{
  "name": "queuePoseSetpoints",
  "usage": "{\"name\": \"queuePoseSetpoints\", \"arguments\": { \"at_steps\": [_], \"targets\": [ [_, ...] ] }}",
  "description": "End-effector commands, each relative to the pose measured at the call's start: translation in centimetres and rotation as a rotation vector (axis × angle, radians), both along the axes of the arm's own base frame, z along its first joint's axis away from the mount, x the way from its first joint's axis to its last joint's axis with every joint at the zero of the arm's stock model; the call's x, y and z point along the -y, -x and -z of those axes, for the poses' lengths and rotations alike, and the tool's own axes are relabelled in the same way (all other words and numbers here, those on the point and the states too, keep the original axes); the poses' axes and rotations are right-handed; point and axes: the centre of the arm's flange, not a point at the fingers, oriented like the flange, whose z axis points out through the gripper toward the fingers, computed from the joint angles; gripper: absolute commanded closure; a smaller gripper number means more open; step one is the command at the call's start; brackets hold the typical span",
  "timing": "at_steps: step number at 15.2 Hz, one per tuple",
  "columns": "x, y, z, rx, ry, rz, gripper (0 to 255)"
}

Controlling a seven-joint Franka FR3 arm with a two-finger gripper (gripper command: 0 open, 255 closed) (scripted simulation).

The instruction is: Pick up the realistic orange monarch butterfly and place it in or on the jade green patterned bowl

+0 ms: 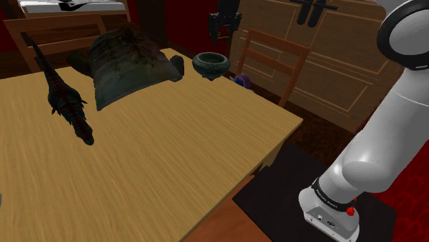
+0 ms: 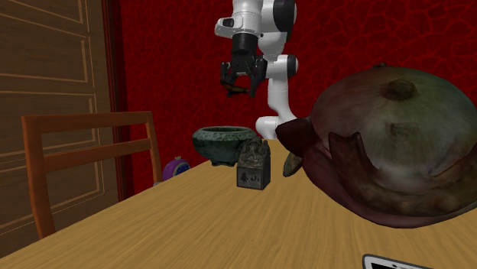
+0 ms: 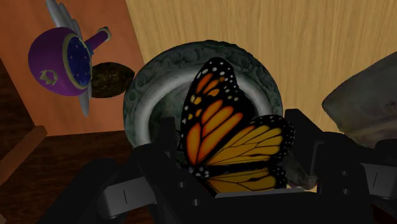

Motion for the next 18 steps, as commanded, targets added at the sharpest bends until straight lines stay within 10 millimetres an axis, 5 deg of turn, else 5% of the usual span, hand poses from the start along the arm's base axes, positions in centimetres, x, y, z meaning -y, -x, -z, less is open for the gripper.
{"name": "queuePoseSetpoints", "arguments": {
  "at_steps": [1, 2, 15, 18],
  "targets": [
    [0.2, -2.9, 0.3, 0.000, 0.000, 0.000, 255],
    [0.4, -4.6, 0.3, 0.000, 0.000, 0.000, 255],
    [0.4, -4.7, 7.1, 0.000, 0.000, 0.000, 255],
    [0.4, -4.7, 7.1, 0.000, 0.000, 0.000, 255]
  ]
}}
